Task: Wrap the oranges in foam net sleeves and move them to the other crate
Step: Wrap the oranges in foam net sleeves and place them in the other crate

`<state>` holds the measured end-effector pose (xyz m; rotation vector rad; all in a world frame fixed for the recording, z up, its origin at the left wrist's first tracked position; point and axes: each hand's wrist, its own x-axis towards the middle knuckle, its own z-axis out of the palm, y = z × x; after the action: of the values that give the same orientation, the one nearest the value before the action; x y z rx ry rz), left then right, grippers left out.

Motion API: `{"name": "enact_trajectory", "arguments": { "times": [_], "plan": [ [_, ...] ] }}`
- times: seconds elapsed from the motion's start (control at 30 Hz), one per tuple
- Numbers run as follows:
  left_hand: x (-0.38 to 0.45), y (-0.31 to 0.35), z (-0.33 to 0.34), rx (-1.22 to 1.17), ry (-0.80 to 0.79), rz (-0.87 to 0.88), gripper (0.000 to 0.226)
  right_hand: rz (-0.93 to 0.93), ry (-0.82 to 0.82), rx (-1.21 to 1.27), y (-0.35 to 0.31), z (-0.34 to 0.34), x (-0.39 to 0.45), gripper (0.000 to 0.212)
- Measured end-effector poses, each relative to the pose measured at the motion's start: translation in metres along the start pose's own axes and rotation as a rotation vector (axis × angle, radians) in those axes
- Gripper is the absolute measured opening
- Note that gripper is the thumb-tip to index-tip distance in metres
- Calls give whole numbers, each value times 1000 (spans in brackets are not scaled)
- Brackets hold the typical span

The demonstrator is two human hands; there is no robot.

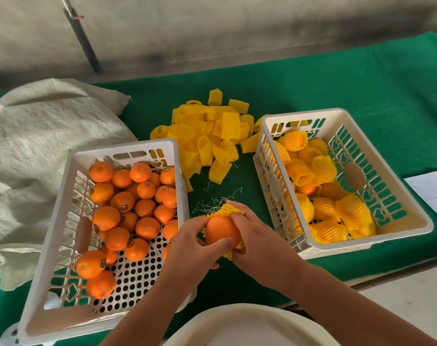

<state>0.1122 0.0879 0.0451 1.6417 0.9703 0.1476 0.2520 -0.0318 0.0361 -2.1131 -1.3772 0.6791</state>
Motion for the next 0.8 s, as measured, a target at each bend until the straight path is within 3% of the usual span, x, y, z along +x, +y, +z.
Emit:
{"name": "enact_trajectory", "arguments": {
  "times": [0.07,0.2,0.43,0.6,0.73,0.8],
  "plan": [
    [-4,1,0,75,89,68,72,1,15,5,-4,0,-3,79],
    [-9,-1,3,267,329,302,71,-41,116,-12,-24,5,-10,57],
    [-13,-2,-3,408,584,428,71,-132,219,-11,-53,10,-27,54],
    [-14,4,-12,186,556,428,61,-223,157,-29,-66,7,-35,65],
    [-13,-1,-21,218,567,521,73,-224,323,136,-65,-5,-32,42],
    [-16,0,-24,254,541,558,77,-139,415,208,-60,-15,-24,63]
  ]
}}
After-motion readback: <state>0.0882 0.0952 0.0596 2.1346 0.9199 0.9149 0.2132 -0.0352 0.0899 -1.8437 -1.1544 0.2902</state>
